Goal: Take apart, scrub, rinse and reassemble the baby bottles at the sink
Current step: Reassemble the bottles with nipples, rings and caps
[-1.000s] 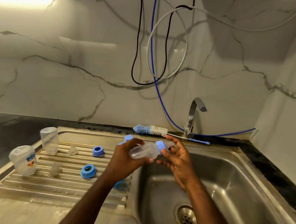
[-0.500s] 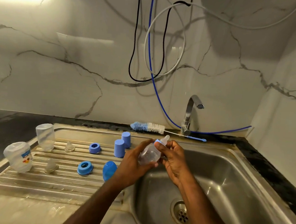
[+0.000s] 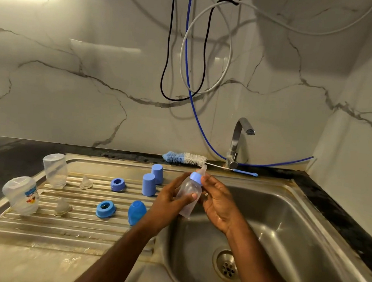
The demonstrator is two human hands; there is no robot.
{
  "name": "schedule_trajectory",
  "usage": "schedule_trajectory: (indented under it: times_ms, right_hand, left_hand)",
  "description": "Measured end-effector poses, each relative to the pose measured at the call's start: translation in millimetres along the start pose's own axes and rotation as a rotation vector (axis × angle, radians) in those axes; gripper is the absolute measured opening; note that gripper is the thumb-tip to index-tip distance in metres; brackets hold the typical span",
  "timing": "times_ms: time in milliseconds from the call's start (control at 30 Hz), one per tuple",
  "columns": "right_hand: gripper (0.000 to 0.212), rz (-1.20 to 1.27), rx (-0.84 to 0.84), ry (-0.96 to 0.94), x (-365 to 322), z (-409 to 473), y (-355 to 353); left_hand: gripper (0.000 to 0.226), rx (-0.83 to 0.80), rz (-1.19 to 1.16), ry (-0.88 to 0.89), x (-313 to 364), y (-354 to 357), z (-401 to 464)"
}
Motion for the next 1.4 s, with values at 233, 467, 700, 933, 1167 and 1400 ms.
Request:
schedule_trajectory:
  times_ms: [233, 467, 700, 933, 1167, 1400]
  right_hand:
    - [0.056, -0.198, 0.263, -0.096, 4.5, 5.4, 5.1]
    - [0.058, 0.199, 0.045, 0.112, 6.1, 4.3, 7.9]
    - [0.042, 0.213, -0.020, 0.045, 1.9, 6.6, 10.5]
    - [0.024, 0.050, 0.224, -0.051, 11.3, 10.4, 26.9]
    - [0.028, -0.284, 0.222, -0.074, 19.4, 15.8, 26.0]
    - [0.015, -0.841, 0.110, -0.270, 26.2, 63.4, 43.3]
  left_hand:
    - [0.079, 0.109, 0.571, 0.189, -5.0, 0.4, 5.0]
    - [0.031, -0.079, -0.302, -0.174, 1.9, 7.0, -0.4]
    - [0.040, -0.018, -0.204, -0.175, 0.4, 7.2, 2.1]
    - [0.043, 0.119, 0.533, 0.206, -2.0, 0.7, 5.8]
    - [0.066, 0.199, 0.773, 0.307, 13.5, -44.0, 14.4]
    - [0.065, 0.570, 0.780, 0.311, 32.3, -120.2, 17.4]
Point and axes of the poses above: each hand's wrist, its own z-axis towards the middle knuckle, its own y-axis out of the palm, x = y × z, the point moved 2 cm from there along z, towards the middle knuckle, and after that the axes turned 8 degrees about -z, right-handed, at the moved point
